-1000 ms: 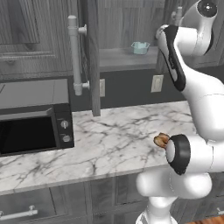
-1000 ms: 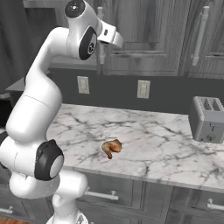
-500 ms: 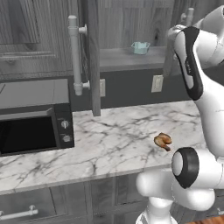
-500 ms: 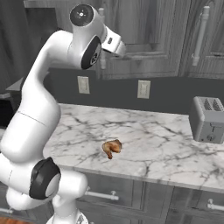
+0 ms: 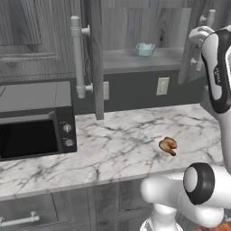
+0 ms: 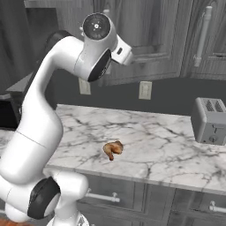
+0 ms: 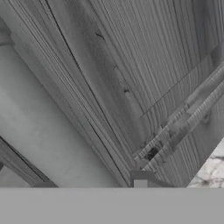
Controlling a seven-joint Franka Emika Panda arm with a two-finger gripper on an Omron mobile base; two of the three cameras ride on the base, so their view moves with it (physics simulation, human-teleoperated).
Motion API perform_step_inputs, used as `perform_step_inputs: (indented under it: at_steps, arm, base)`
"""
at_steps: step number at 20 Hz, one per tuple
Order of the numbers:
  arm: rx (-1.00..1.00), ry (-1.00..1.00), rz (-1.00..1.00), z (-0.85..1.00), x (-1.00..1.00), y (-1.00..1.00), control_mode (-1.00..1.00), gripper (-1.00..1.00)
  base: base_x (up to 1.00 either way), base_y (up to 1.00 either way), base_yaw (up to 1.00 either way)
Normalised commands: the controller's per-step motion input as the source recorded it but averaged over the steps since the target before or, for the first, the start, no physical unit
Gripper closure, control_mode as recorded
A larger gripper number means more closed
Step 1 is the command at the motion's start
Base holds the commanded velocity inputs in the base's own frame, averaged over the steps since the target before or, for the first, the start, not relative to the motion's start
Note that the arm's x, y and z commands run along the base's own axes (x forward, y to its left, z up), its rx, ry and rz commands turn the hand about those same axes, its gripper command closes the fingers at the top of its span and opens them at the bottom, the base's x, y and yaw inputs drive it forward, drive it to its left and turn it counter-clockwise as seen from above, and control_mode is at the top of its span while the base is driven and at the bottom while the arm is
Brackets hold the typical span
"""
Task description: Retrieve the tupperware from the cabinet, then place the raw meat into the tupperware to avoid contamination.
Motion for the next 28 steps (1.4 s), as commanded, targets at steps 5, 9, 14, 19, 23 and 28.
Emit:
perform_step_inputs:
  at_steps: [5,9,14,19,23,28]
  arm:
    - [0.17,-0.05,0.02,0.11,-0.69,-0.51,-1.0,1.0]
    - [0.07,-0.02,0.02,0.01,-0.53,-0.25,-1.0,1.0]
    - [0.02,0.0,0.0,0.0,-0.37,-0.09,-1.0,-1.0]
    - [0.01,0.0,0.0,0.0,-0.29,-0.09,-1.0,-1.0]
    - [0.0,0.0,-0.02,0.0,-0.07,0.0,-1.0,-1.0]
    - [0.0,-0.01,-0.04,0.03,-0.41,0.01,-1.0,-1.0]
  base:
    - [0.0,0.0,0.0]
    - [0.0,0.0,0.0]
    - [0.0,0.0,0.0]
    - [0.0,0.0,0.0]
    - [0.0,0.0,0.0]
    - [0.0,0.0,0.0]
